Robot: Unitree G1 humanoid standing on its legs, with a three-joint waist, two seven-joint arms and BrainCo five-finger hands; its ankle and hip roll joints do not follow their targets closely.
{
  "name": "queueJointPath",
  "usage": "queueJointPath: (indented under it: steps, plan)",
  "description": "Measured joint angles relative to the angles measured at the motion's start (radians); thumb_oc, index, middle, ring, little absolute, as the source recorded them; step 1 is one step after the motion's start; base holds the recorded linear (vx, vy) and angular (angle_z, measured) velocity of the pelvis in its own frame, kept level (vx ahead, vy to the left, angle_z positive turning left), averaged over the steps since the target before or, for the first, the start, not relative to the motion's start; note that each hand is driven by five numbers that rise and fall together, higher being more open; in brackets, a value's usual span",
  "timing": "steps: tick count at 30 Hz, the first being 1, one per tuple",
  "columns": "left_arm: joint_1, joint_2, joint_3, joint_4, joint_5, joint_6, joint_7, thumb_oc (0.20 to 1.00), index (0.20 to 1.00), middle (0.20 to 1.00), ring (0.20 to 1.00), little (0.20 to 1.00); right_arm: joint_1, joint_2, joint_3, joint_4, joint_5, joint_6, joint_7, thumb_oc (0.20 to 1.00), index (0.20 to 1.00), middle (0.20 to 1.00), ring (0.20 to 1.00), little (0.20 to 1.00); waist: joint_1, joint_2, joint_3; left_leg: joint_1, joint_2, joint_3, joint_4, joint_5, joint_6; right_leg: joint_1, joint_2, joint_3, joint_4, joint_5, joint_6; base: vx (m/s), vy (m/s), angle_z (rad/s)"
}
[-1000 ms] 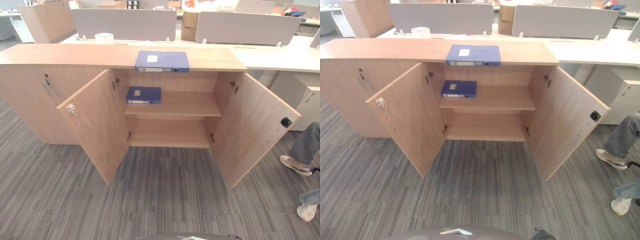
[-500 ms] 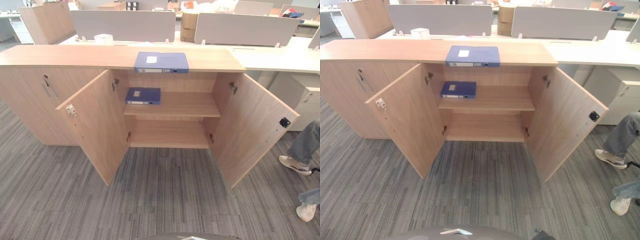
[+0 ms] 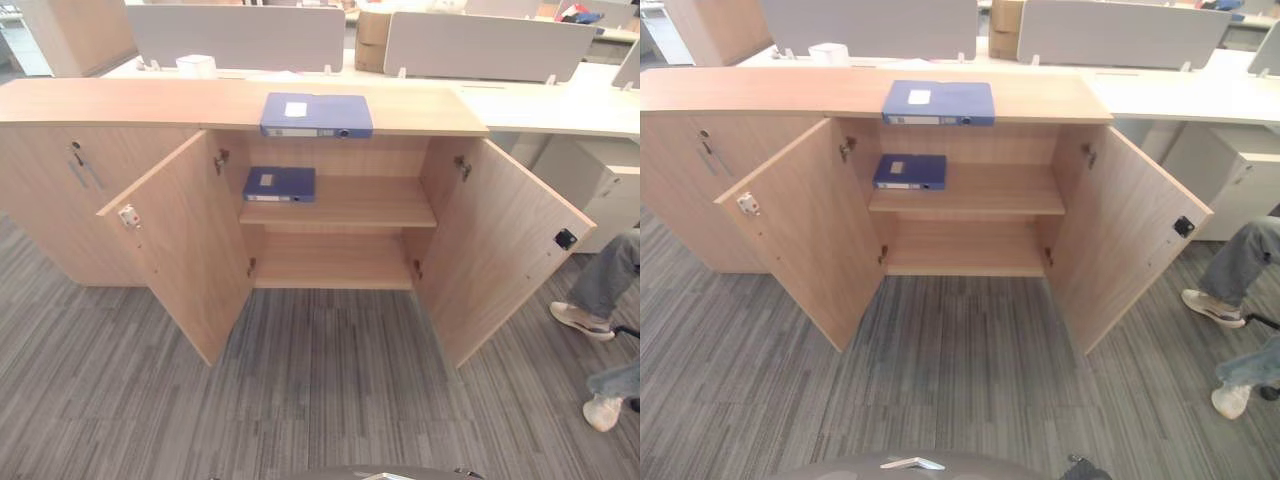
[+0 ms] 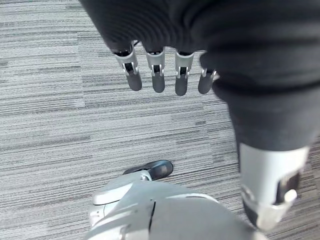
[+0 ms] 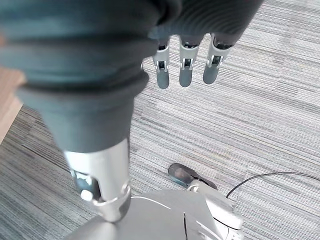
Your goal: Put the empty folder in the office cabinet
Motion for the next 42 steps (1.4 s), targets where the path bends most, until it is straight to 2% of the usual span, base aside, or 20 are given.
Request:
queueJointPath:
  steps: [2,4,5,6,7,8,9,11,14,17,19,23,25,27,29,31,32,33,38,42]
  plan:
    - [-0.048,0.016,0.024,-0.001,-0.023,-0.006,0.002,1.0,1.0,1.0,1.0,1.0,-0.034,0.006,0.004,0.002,0.0,0.0,0.005,1.0,1.0,1.0,1.0,1.0,0.009,-0.038,0.061,-0.145,0.004,0.008,0.234,-0.037,-0.061,-0.06,-0.014,-0.002,0.056,-0.019,-0.031,-0.17,-0.112,0.07]
    - [-0.061,0.011,0.037,-0.003,-0.044,-0.004,0.009,1.0,1.0,1.0,1.0,1.0,-0.046,-0.008,-0.005,-0.007,0.0,0.0,0.008,1.0,1.0,1.0,1.0,1.0,0.019,-0.025,0.092,-0.235,0.024,0.002,0.377,-0.048,-0.091,-0.095,0.016,-0.033,0.107,-0.009,-0.058,0.04,-0.057,0.13]
    - [-0.12,0.025,0.027,-0.012,-0.065,-0.016,0.02,1.0,1.0,1.0,1.0,1.0,-0.103,-0.01,-0.02,0.007,0.0,-0.01,0.005,1.0,1.0,1.0,1.0,1.0,0.042,-0.037,0.166,-0.445,0.044,-0.015,0.687,0.016,-0.167,-0.177,0.004,-0.097,0.247,-0.086,-0.14,0.28,0.021,0.47]
    - [-0.151,0.032,0.018,-0.014,-0.078,-0.018,0.028,1.0,1.0,1.0,1.0,1.0,-0.134,-0.006,-0.033,0.048,0.0,0.007,0.004,1.0,1.0,1.0,1.0,1.0,0.054,-0.035,0.218,-0.571,0.072,-0.013,0.826,0.062,-0.186,-0.178,0.001,-0.109,0.263,-0.097,-0.115,0.37,0.074,0.56]
    - [-0.14,0.03,0.026,-0.005,-0.08,-0.023,0.03,1.0,1.0,1.0,1.0,1.0,-0.147,-0.005,-0.023,0.04,0.0,0.011,-0.001,1.0,1.0,1.0,1.0,1.0,0.074,-0.04,0.226,-0.623,0.103,0.067,0.635,0.043,-0.157,-0.178,0.008,-0.09,0.223,-0.089,-0.074,0.22,0.055,0.36]
    - [-0.14,0.03,0.026,-0.005,-0.08,-0.023,0.03,1.0,1.0,1.0,1.0,1.0,-0.147,-0.005,-0.023,0.04,0.0,0.011,-0.001,1.0,1.0,1.0,1.0,1.0,0.074,-0.04,0.226,-0.623,0.103,0.067,0.635,0.043,-0.157,-0.178,0.008,-0.09,0.223,-0.089,-0.074,0.23,0.077,0.01]
    - [-0.097,0.011,0.021,0.009,-0.079,-0.021,0.032,1.0,1.0,1.0,1.0,1.0,-0.163,-0.012,-0.01,0.044,0.0,0.007,-0.006,1.0,1.0,1.0,1.0,1.0,0.101,-0.018,0.233,-0.619,0.121,0.102,0.253,0.077,-0.142,-0.118,0.029,-0.082,0.11,-0.082,-0.041,0.12,0.045,-0.1]
    - [-0.041,-0.008,0.024,0.043,-0.079,-0.009,0.034,1.0,1.0,1.0,1.0,1.0,-0.175,-0.015,0.003,0.043,0.0,-0.001,-0.007,1.0,1.0,1.0,1.0,1.0,0.125,0.015,0.245,-0.618,0.142,0.077,0.072,0.13,-0.16,-0.078,0.049,-0.082,0.072,-0.028,-0.067,0.26,0.093,-0.39]
    - [-0.015,-0.018,0.026,0.065,-0.079,-0.001,0.033,1.0,1.0,1.0,1.0,1.0,-0.164,-0.019,0.003,0.037,0.0,-0.009,-0.011,1.0,1.0,1.0,1.0,1.0,0.127,0.038,0.244,-0.63,0.149,0.053,0.006,0.138,-0.169,-0.059,0.068,-0.082,0.073,-0.036,-0.084,0.4,0.195,-0.24]
    - [0.005,-0.014,0.059,0.112,-0.065,-0.016,0.041,1.0,1.0,1.0,1.0,1.0,-0.165,-0.041,0.0,0.052,0.001,-0.02,-0.016,1.0,1.0,1.0,1.0,1.0,0.157,0.052,0.251,-0.609,0.205,0.145,-0.005,0.122,-0.132,-0.045,0.074,-0.038,0.077,-0.06,-0.049,0.64,0.298,-0.61]
    - [0.05,-0.013,0.158,0.122,-0.057,-0.012,0.047,1.0,1.0,1.0,1.0,1.0,-0.169,-0.052,-0.003,0.077,0.0,-0.021,-0.015,1.0,1.0,1.0,1.0,1.0,0.191,0.041,0.239,-0.454,0.234,0.084,0.08,0.102,-0.141,0.026,0.079,0.101,0.072,-0.062,-0.037,0.55,0.256,-1.38]
    - [-0.008,0.001,0.108,0.107,-0.036,-0.006,0.059,1.0,1.0,1.0,1.0,1.0,-0.086,-0.064,-0.011,0.069,0.0,-0.024,-0.013,1.0,1.0,1.0,1.0,1.0,0.171,0.018,0.119,-0.344,0.181,0.081,0.162,0.105,-0.098,0.045,0.034,0.139,0.107,-0.162,-0.031,0.45,0.214,-0.54]
    - [-0.052,0.045,0.09,0.048,-0.038,-0.022,0.07,1.0,1.0,1.0,1.0,1.0,-0.035,-0.015,0.008,0.066,0.0,-0.021,-0.013,1.0,1.0,1.0,1.0,1.0,0.141,-0.076,0.039,-0.279,0.082,0.134,0.142,0.09,-0.018,0.041,-0.056,0.111,0.227,-0.203,0.03,0.39,0.316,-0.19]
    - [-0.2,0.1,0.021,-0.008,-0.041,0.0,0.067,1.0,1.0,1.0,1.0,1.0,-0.063,0.003,0.121,-0.039,-0.001,-0.005,0.007,1.0,1.0,1.0,1.0,1.0,0.107,-0.055,0.035,-0.159,0.095,0.183,0.051,0.098,0.013,-0.124,-0.067,0.063,0.607,-0.101,0.1,0.35,0.372,-0.58]
    - [-0.25,0.169,0.002,-0.067,-0.042,-0.05,0.076,1.0,1.0,1.0,1.0,1.0,-0.105,0.0,0.105,-0.189,-0.001,-0.046,0.005,1.0,1.0,1.0,1.0,1.0,0.061,-0.025,0.034,-0.102,0.056,0.197,0.037,0.058,0.067,-0.314,-0.175,0.02,0.942,-0.043,0.091,0.3,0.254,-0.77]
    - [-0.258,0.166,-0.007,-0.113,-0.043,-0.067,0.085,1.0,1.0,1.0,1.0,1.0,-0.13,-0.011,0.079,-0.193,-0.001,-0.047,-0.003,1.0,1.0,1.0,1.0,1.0,0.032,0.056,0.028,-0.065,0.043,0.165,0.009,0.041,0.084,-0.337,-0.215,-0.034,0.886,-0.057,0.09,0.32,0.084,0.16]
    - [-0.272,0.139,-0.017,-0.119,-0.043,-0.068,0.09,1.0,1.0,1.0,1.0,1.0,-0.119,-0.034,0.076,-0.185,-0.001,-0.045,-0.003,1.0,1.0,1.0,1.0,1.0,0.023,0.122,0.032,-0.038,0.033,0.136,-0.003,0.027,0.075,-0.323,-0.233,-0.091,0.719,-0.086,0.094,0.23,-0.024,0.49]
    - [-0.262,0.141,-0.031,-0.117,-0.042,-0.069,0.089,1.0,1.0,1.0,1.0,1.0,-0.11,-0.035,0.077,-0.156,-0.001,-0.043,-0.003,1.0,1.0,1.0,1.0,1.0,0.031,0.13,0.032,-0.024,0.01,0.138,-0.002,0.025,0.071,-0.318,-0.242,-0.105,0.568,-0.083,0.099,0.21,-0.089,0.42]
    - [-0.161,0.153,-0.037,-0.076,-0.041,-0.06,0.103,1.0,1.0,1.0,1.0,1.0,-0.095,-0.036,0.018,-0.114,-0.004,-0.04,-0.017,1.0,1.0,1.0,1.0,1.0,0.022,0.09,0.023,0.039,-0.031,0.115,-0.002,0.007,0.044,-0.302,-0.206,-0.122,0.242,0.01,0.131,0.23,-0.141,0.28]
    - [-0.047,0.142,-0.005,-0.039,-0.039,-0.055,0.108,1.0,1.0,1.0,1.0,1.0,-0.063,-0.034,-0.051,-0.128,0.0,-0.041,-0.028,1.0,1.0,1.0,1.0,1.0,-0.012,0.019,0.001,0.11,-0.031,0.134,-0.002,-0.045,-0.01,-0.349,-0.204,-0.079,0.187,0.134,0.166,0.23,-0.188,0.16]
